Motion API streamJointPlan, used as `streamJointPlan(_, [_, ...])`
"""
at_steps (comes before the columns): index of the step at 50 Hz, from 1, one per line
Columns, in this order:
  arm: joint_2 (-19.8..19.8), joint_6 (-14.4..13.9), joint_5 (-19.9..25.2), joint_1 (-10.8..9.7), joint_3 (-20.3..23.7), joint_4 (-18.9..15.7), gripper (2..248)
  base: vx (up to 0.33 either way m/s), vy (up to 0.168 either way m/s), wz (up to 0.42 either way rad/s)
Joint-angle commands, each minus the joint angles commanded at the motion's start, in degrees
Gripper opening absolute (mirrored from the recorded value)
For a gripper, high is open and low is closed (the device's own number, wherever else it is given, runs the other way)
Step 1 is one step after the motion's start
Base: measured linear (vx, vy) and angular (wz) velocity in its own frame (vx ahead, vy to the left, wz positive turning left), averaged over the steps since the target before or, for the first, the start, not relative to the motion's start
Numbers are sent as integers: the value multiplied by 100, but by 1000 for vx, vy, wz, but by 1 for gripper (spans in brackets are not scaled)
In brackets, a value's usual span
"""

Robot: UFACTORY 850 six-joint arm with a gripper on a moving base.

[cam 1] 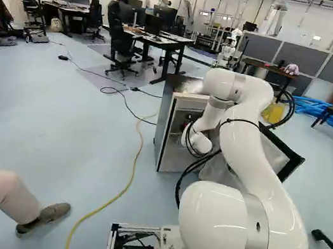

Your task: Grab a drink from the fridge

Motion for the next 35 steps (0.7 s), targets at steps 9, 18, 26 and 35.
streamJointPlan(9, [0,0,0,0,0,0,148,0,0,0])
streamJointPlan(18, [-14,0,0,3,-26,0,148,0,0,0])
streamJointPlan(26, [-56,0,0,11,-103,0,148,0,0,0])
streamJointPlan(35, [-104,0,0,19,-191,0,148,0,0,0])
